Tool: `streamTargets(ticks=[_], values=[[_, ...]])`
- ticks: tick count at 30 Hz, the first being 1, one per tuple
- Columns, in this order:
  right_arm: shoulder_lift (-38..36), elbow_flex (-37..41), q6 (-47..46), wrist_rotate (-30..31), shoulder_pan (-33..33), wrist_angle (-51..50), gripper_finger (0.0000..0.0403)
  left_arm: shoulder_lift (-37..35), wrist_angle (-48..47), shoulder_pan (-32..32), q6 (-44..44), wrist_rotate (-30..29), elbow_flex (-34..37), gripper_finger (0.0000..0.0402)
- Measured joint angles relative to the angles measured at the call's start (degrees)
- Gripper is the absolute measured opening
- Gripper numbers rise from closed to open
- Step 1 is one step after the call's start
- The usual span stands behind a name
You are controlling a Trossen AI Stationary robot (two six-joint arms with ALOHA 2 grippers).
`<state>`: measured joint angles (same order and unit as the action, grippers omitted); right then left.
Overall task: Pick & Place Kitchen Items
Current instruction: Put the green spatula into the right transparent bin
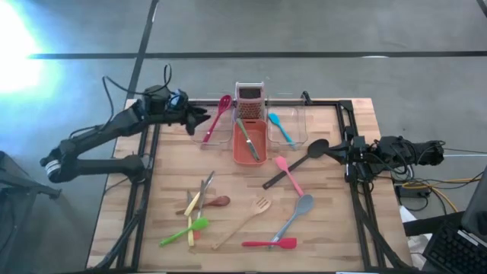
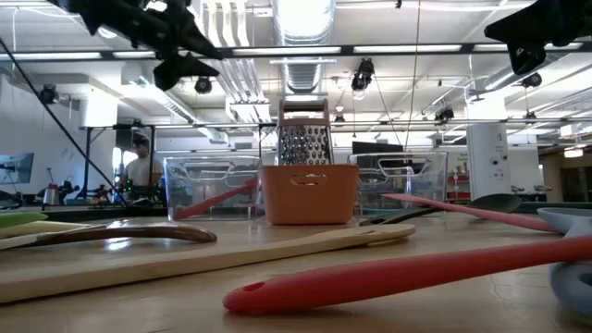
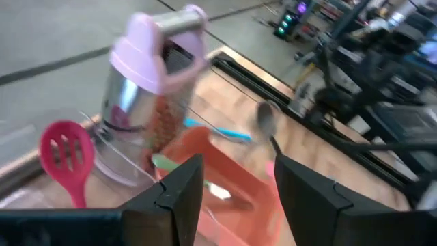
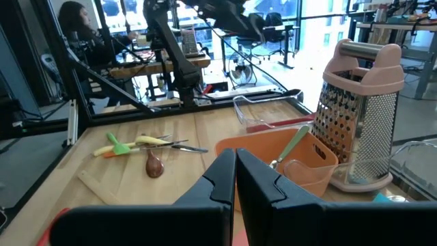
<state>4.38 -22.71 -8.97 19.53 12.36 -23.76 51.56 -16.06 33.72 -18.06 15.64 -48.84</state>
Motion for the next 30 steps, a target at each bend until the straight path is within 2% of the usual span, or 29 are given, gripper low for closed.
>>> streamTargets(ticks=[6, 14, 17, 23, 30], values=[[0.0, 0.0, 0.0, 0.0, 0.0, 0.0, 0.0009, -3.6, -10.3, -7.3, 0.0, 0.0, 0.0, 0.0183], [0.0, 0.0, 0.0, 0.0, 0.0, 0.0, 0.0009, -3.5, -22.7, -20.3, -5.2, -0.1, 0.1, 0.0183], [0.0, 0.0, 0.0, 0.0, 0.0, 0.0, 0.0009, -2.7, -23.4, -25.6, -6.1, -1.8, 0.3, 0.0183], [0.0, 0.0, 0.0, 0.0, 0.0, 0.0, 0.0009, 1.1, -22.3, -34.9, -4.0, -9.9, 0.3, 0.0183], [0.0, 0.0, 0.0, 0.0, 0.0, 0.0, 0.0009, 6.2, -19.6, -38.8, -2.1, -16.1, 0.4, 0.0183]])
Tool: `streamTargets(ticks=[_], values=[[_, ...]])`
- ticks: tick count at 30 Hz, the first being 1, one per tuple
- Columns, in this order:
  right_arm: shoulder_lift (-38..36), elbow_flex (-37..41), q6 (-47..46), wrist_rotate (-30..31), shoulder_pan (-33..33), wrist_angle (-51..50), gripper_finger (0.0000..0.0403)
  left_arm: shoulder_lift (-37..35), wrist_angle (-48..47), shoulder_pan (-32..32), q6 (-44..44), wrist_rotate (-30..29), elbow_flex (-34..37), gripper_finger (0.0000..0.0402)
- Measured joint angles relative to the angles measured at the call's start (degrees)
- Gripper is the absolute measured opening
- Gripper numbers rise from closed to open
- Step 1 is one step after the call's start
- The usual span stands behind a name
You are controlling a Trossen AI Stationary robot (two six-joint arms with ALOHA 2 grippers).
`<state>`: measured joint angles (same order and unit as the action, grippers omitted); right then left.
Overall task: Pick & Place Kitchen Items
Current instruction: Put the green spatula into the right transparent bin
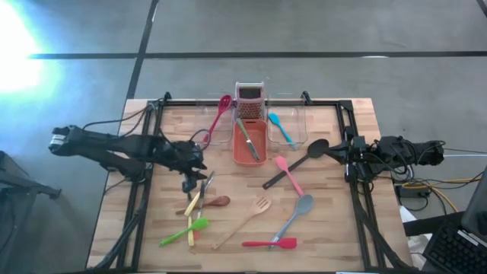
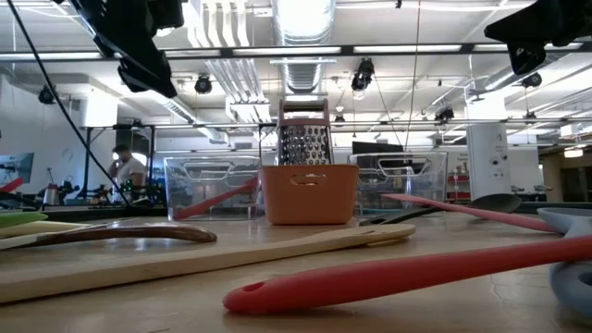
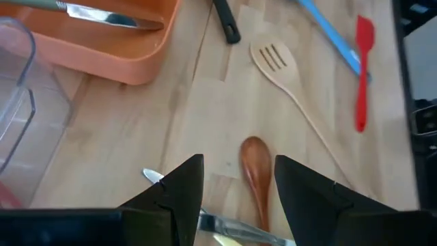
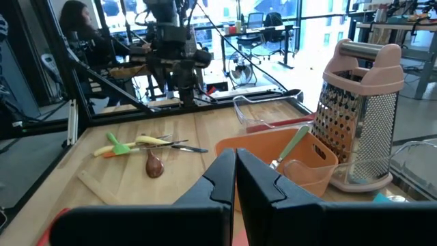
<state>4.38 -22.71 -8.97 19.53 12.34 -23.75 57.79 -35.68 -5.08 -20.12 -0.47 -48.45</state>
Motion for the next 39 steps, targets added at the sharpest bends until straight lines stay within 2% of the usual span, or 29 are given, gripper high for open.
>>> streamTargets(ticks=[7, 12, 14, 19, 28, 39], values=[[0.0, 0.0, 0.0, 0.0, 0.0, 0.0, 0.0009, 5.0, 2.2, -0.1, 0.1, 0.1, 0.0, 0.0183], [0.0, 0.0, 2.5, 0.0, 0.0, 0.0, 0.0009, 8.0, 1.0, -0.9, -2.2, 8.2, 0.0, 0.0181], [0.0, 0.0, 3.1, 0.0, 0.0, 0.0, 0.0009, 8.7, -0.6, -1.7, -4.2, 9.6, 0.0, 0.0181], [0.0, 0.0, 3.2, 0.0, 0.0, 0.0, 0.0009, 9.8, -4.8, -2.8, -9.1, 9.6, 0.0, 0.0181], [0.0, 0.0, 3.2, 0.0, 0.0, 0.0, 0.0009, 10.7, -5.1, -4.4, -8.3, 5.6, 0.8, 0.0180], [0.0, 0.0, 3.1, 0.0, 0.0, 0.0, 0.0009, 10.3, -8.7, -5.8, -15.4, 10.2, 3.5, 0.0181]])
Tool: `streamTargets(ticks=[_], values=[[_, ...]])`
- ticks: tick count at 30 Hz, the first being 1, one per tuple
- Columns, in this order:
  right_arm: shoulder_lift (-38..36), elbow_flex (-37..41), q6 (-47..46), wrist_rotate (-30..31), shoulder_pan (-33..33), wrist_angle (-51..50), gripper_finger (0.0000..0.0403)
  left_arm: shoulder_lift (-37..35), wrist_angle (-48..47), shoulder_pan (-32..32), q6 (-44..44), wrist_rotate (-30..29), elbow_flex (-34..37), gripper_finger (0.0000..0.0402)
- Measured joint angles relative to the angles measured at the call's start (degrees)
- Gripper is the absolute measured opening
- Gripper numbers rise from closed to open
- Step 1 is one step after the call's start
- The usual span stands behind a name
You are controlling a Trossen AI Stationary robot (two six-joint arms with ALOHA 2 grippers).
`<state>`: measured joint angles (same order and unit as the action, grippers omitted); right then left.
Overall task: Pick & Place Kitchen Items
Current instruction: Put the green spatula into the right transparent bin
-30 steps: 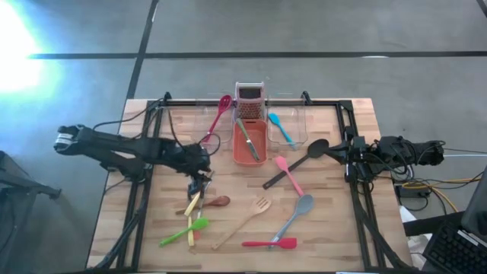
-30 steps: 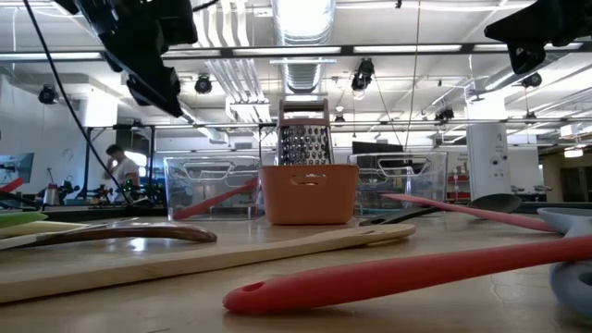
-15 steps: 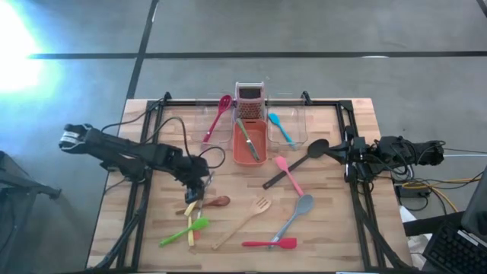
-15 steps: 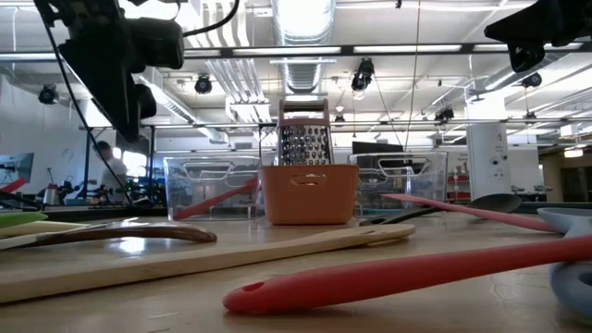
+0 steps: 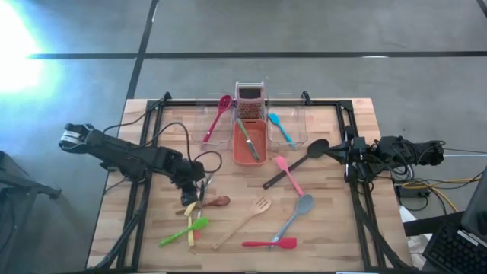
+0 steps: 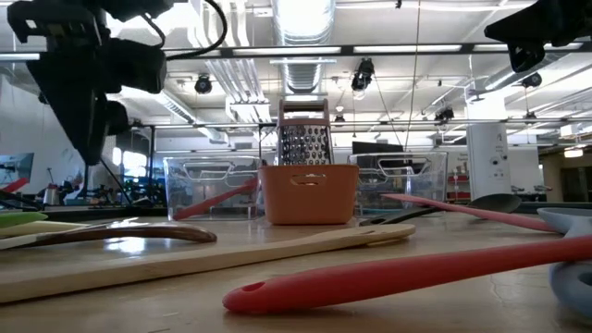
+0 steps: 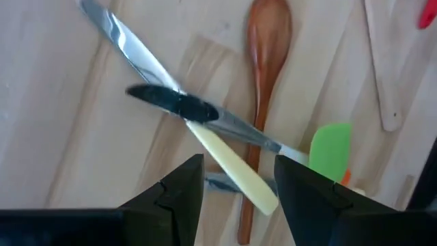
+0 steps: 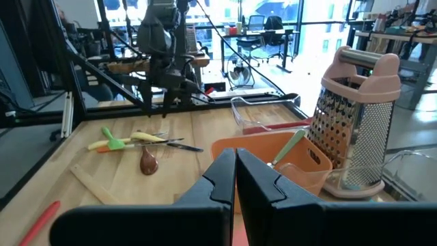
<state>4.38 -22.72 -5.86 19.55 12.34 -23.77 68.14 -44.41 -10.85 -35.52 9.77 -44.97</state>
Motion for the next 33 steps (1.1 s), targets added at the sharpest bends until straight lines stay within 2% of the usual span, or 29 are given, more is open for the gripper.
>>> streamTargets(ticks=[4, 19, 26, 33], values=[[0.0, 0.0, 0.0, 0.0, 0.0, 0.0, 0.0009, 0.0, -1.3, -1.9, 1.4, 3.3, 0.2, 0.0181], [0.0, 0.0, -0.1, 0.0, 0.0, 0.0, 0.0009, 0.0, 0.7, -9.8, 1.2, 4.1, 0.1, 0.0179], [0.0, 0.0, 0.0, 0.0, 0.0, 0.0, 0.0009, 0.0, 2.4, -13.5, -6.7, 5.6, 0.1, 0.0178], [0.0, 0.0, -0.1, 0.0, 0.0, 0.0, 0.0009, 0.1, 4.1, -19.9, -16.5, 0.2, 0.1, 0.0178]])
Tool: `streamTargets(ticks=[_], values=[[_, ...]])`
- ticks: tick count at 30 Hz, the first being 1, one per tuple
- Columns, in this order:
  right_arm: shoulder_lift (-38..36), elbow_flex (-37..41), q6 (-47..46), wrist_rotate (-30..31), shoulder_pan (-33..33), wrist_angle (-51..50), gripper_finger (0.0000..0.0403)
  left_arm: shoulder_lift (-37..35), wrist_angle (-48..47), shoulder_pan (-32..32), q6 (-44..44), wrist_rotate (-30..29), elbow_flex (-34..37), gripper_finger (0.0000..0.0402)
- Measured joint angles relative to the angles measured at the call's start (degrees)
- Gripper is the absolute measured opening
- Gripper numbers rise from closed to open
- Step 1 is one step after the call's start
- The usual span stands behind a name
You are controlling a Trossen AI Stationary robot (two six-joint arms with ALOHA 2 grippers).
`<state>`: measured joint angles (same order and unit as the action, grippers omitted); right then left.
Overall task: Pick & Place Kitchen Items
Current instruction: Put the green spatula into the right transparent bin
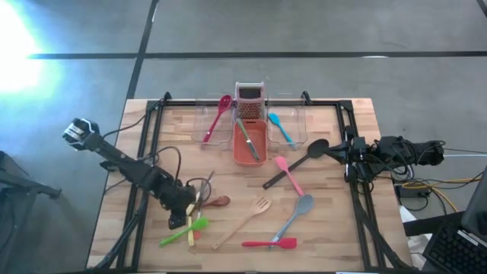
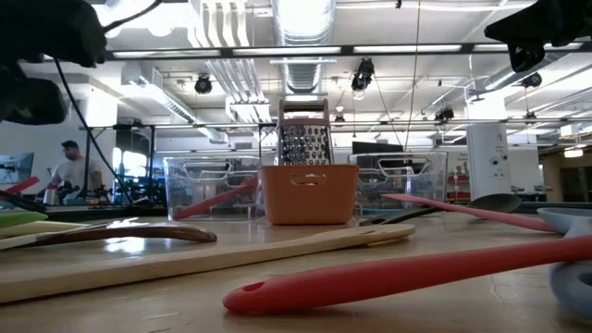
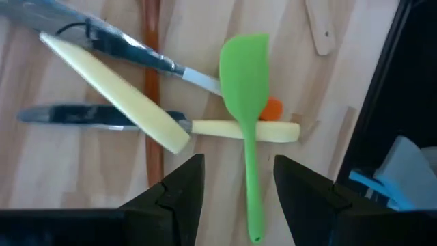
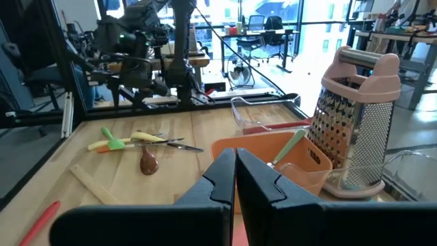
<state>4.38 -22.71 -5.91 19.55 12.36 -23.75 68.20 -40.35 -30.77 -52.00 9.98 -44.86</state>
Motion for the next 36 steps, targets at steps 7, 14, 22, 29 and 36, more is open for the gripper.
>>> streamTargets(ticks=[7, 14, 22, 29, 36], values=[[0.0, 0.0, 0.1, 0.0, 0.0, 0.0, 0.0009, 0.0, 0.3, -5.3, -7.8, -2.9, 0.0, 0.0177], [0.0, 0.0, 0.0, 0.0, 0.0, 0.0, 0.0009, 0.7, 5.3, -9.3, -12.2, -10.9, 0.2, 0.0177], [0.0, 0.0, 0.0, 0.0, 0.0, 0.0, 0.0009, 5.7, 6.6, -12.0, -15.8, -11.6, 0.2, 0.0177], [0.0, 0.0, 0.1, 0.0, 0.0, 0.0, 0.0009, 11.4, 12.0, -12.6, -17.6, -9.3, 0.2, 0.0177], [0.0, 0.0, 0.0, 0.0, 0.0, 0.0, 0.0009, 13.0, 11.1, -13.8, -25.1, -6.4, 0.2, 0.0177]])
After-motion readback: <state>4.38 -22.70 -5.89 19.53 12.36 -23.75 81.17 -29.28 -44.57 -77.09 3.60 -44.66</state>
